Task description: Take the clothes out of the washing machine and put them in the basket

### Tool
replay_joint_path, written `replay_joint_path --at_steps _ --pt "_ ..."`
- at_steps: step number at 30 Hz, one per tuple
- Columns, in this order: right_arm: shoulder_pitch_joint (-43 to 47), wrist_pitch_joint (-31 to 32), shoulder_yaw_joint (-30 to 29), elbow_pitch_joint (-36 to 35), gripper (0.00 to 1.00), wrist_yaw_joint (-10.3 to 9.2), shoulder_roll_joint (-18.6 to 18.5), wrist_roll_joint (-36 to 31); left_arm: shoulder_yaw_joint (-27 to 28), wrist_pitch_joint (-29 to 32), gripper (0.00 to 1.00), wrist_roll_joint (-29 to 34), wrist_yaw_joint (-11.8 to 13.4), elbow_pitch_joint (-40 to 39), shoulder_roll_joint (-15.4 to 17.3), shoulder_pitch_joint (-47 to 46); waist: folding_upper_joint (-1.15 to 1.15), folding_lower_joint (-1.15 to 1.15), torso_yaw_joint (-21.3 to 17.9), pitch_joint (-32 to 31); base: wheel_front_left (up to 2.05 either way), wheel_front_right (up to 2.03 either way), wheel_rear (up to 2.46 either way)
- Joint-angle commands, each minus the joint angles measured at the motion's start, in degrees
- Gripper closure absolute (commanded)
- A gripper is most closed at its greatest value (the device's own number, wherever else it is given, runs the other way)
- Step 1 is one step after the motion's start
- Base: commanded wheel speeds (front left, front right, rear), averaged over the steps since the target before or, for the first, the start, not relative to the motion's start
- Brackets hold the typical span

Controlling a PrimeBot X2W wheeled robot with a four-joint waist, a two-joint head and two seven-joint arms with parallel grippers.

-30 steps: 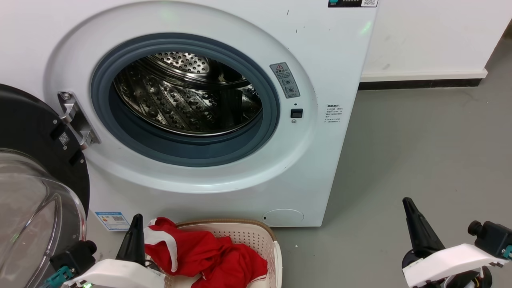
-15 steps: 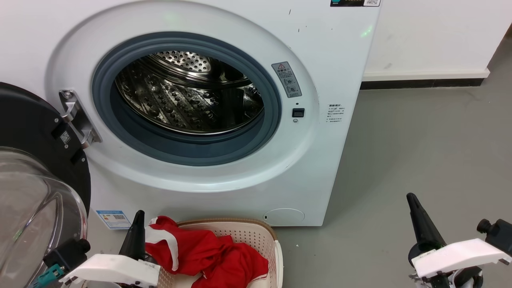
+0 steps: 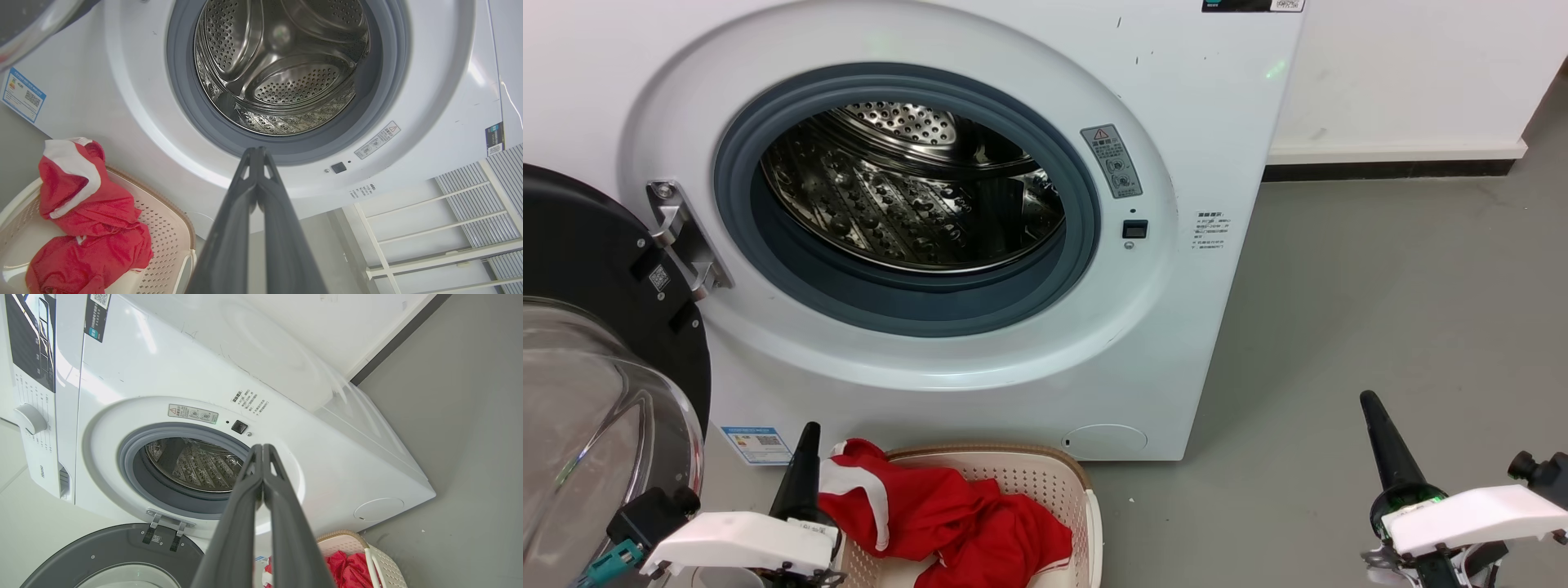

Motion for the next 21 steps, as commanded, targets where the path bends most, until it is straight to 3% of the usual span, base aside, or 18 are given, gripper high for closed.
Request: replay_joint_path --at_steps 1,21 --pt "-1.7 0.3 -0.2 -0.1 1.00 0.00 -0.4 2.0 0.3 0.2 1.00 -1.7 -0.5 -0.1 0.1 -1.4 0.00 0.00 0.0 0.0 0.00 0.00 0.00" --pt "-3.1 1.4 -1.4 2.3 1.00 -0.01 -0.4 14.1 1.3 2.0 1.00 -14.1 -2.1 2.3 -0.4 -3.3 0.00 0.00 0.4 0.2 0.00 0.00 0.00"
